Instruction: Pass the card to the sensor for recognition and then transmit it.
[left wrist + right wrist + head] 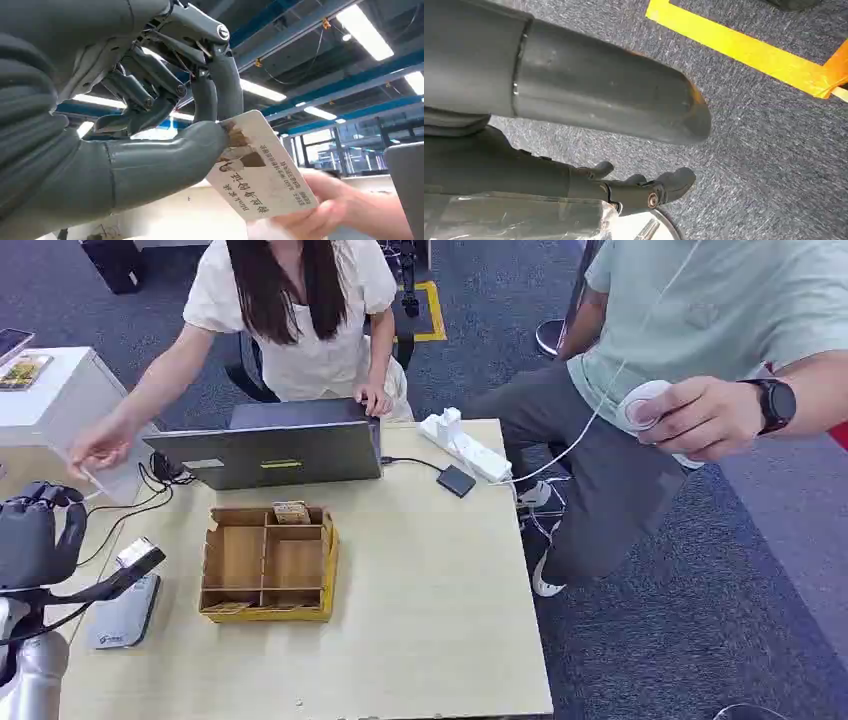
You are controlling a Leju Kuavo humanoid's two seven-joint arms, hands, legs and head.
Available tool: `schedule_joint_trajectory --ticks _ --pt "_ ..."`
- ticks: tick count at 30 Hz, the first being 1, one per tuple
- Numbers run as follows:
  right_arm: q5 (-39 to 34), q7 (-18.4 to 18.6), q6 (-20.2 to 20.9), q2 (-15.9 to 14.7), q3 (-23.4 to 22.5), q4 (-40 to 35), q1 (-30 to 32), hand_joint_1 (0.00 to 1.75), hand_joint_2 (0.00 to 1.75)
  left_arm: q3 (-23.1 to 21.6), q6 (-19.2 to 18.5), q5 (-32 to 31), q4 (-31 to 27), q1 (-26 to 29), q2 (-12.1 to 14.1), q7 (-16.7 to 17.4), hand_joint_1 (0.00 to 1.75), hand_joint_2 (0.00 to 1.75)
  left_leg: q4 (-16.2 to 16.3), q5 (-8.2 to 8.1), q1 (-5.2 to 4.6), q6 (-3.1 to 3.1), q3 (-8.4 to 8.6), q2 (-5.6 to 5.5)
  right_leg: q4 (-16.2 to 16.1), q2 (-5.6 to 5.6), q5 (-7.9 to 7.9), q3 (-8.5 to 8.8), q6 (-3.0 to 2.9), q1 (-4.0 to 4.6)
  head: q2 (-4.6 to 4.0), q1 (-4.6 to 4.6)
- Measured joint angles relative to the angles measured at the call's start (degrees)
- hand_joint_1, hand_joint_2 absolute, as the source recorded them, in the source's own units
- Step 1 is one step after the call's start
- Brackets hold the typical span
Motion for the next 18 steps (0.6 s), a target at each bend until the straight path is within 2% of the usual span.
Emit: schedule_joint_trajectory --ticks 18 --pt "0.0 0.1 0.0 0.0 0.0 0.0 0.0 0.0 0.0 0.0 0.0 0.0 0.0 0.1 0.0 0.0 1.75 1.75 0.0 0.0 0.0 0.0 -0.01 0.0 0.0 0.0 0.0 0.0 0.0 0.0 0.0 0.0"
